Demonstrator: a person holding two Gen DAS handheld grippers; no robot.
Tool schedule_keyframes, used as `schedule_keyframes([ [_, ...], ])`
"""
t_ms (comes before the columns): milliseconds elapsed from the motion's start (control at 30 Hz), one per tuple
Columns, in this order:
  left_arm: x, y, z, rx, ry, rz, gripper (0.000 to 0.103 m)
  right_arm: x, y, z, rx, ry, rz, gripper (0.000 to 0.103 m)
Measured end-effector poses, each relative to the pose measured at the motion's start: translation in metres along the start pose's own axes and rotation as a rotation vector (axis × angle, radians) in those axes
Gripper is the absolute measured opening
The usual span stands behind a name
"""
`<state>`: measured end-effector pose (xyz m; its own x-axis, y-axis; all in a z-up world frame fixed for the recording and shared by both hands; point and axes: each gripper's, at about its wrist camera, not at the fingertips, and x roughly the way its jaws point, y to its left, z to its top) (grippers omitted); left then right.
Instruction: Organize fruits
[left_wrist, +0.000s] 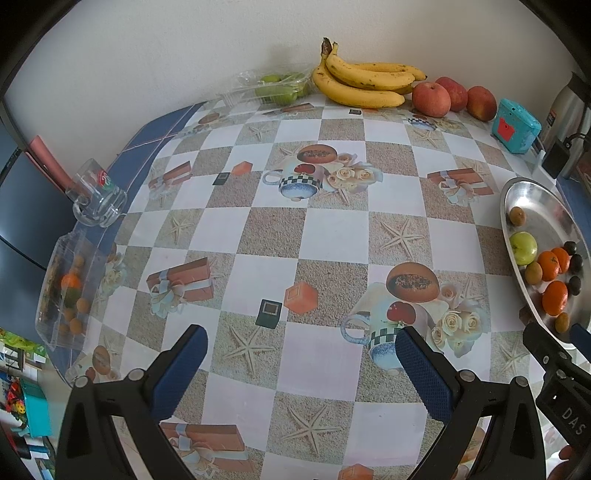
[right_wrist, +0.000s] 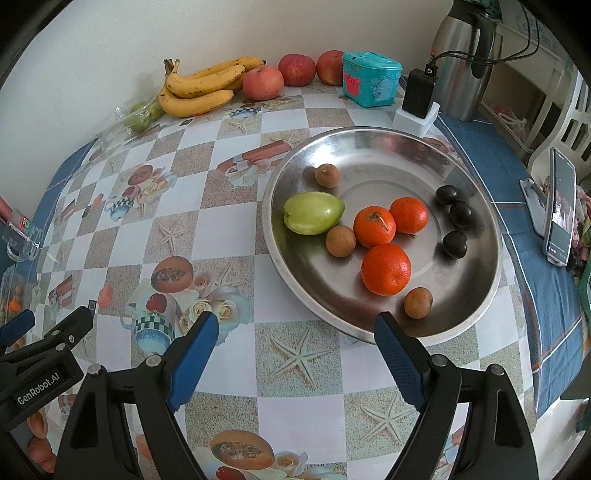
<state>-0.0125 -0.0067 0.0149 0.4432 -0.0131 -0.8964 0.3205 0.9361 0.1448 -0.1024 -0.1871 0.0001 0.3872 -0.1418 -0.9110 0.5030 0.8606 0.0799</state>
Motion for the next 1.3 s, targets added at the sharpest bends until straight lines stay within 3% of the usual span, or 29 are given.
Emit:
schedule_keyframes([
  [1300, -0.0004, -0.0004, -0.0005, -0.009, 0.003, 0.002, 0.103, 0.0001, -0.0009, -0.0004, 0.006, 0.0, -0.009, 0.087],
])
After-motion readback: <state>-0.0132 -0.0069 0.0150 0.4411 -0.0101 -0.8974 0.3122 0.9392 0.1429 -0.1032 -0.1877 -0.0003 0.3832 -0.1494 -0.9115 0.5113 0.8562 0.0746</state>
